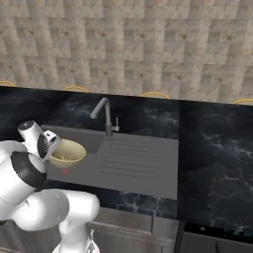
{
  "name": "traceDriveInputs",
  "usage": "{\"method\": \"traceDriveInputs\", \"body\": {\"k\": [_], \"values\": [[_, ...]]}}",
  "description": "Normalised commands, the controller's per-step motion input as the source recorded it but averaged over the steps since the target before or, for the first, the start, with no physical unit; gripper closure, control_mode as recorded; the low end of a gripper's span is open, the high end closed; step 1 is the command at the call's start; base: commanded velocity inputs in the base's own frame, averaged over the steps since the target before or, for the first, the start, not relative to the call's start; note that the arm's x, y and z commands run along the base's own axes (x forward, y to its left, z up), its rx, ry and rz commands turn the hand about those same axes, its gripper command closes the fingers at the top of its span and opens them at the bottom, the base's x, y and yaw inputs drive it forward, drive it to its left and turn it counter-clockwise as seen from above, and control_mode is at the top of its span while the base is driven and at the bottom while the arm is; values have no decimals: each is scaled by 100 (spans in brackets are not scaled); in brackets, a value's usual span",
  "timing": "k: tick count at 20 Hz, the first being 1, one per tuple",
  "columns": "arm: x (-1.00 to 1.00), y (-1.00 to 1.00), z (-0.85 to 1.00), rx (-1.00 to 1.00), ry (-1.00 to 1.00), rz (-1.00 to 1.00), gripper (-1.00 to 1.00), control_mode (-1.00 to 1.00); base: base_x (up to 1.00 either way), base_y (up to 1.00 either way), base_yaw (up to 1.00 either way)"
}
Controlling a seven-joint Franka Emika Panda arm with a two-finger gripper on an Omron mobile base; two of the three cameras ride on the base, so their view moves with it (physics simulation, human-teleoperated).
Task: Pick the mushroom from the cabinet and place it in the bowl. Then pick the bowl and place it in the sink. Then turn on the sink facuet.
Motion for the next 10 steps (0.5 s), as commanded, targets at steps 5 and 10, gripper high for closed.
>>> {"method": "traceDriveInputs", "body": {"k": [5, 10], "values": [[56, 27, -36, 0, 3, -2, 100, -100, 0, 0, 0], [44, 11, -33, 0, 1, 0, 100, -100, 0, 0, 0]]}}
